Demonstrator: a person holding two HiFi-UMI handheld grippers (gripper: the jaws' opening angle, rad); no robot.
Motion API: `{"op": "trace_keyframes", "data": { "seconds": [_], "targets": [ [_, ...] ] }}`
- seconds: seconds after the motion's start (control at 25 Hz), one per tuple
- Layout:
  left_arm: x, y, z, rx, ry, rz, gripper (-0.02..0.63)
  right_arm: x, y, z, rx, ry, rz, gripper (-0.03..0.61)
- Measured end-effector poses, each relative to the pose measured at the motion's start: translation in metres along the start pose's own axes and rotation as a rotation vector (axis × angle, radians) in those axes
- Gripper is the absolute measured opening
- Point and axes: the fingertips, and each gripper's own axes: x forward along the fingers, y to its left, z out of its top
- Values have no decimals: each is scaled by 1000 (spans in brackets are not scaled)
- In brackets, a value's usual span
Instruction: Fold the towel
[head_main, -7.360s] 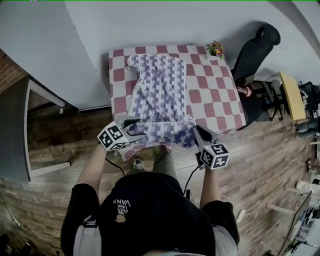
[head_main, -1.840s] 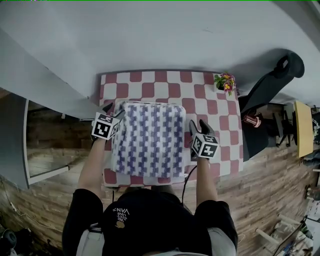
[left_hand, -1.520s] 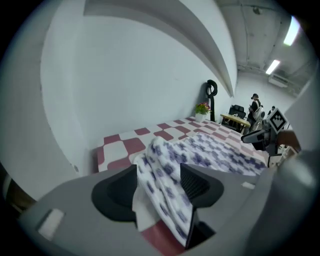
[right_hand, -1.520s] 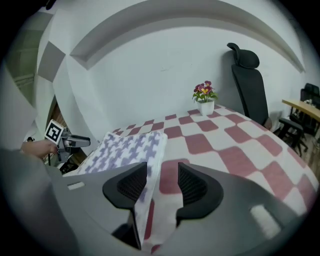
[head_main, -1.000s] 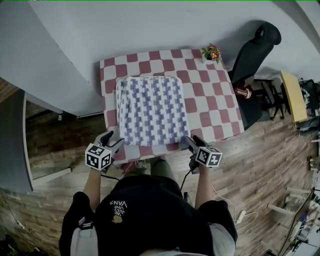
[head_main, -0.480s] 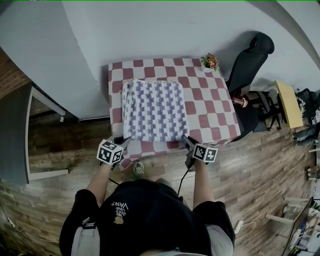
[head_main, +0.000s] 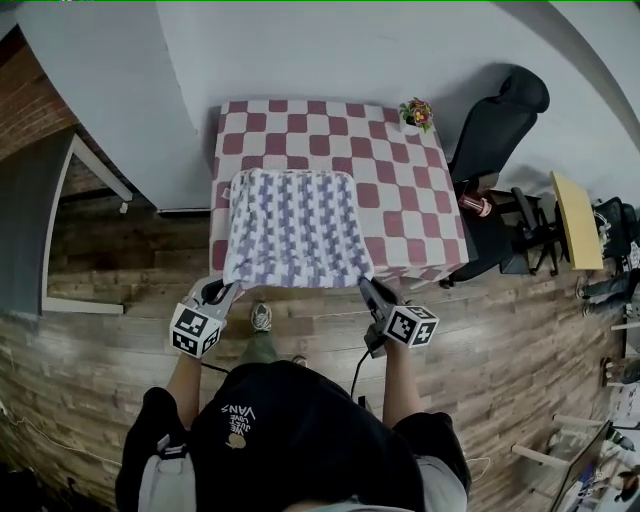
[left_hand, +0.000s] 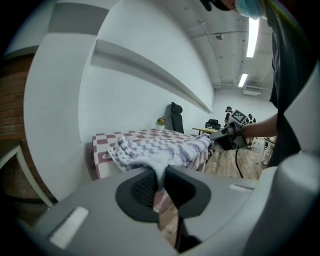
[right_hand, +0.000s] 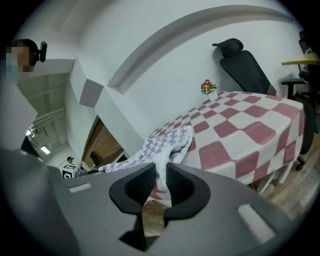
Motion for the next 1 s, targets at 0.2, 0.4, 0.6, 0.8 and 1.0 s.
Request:
{"op": "trace_keyframes", "data": {
  "seconds": [0.2, 0.4, 0.6, 0.8, 1.0],
  "targets": [
    [-32, -46, -50, 10, 137, 4, 28, -29, 2, -36, -9, 70, 31, 69],
    [-51, -66, -62, 28, 165, 39, 28, -47, 11, -46, -44, 81, 56, 69],
    [-49, -56, -38, 20, 153, 55, 28, -39, 17, -22, -57, 79, 62, 69],
    [-36, -25, 1, -70, 109, 35, 28, -10, 23, 23, -47, 61, 82, 71],
    [8, 23, 24, -165, 147, -9, 28, 41, 6, 59, -6, 76, 51, 71]
  ]
}}
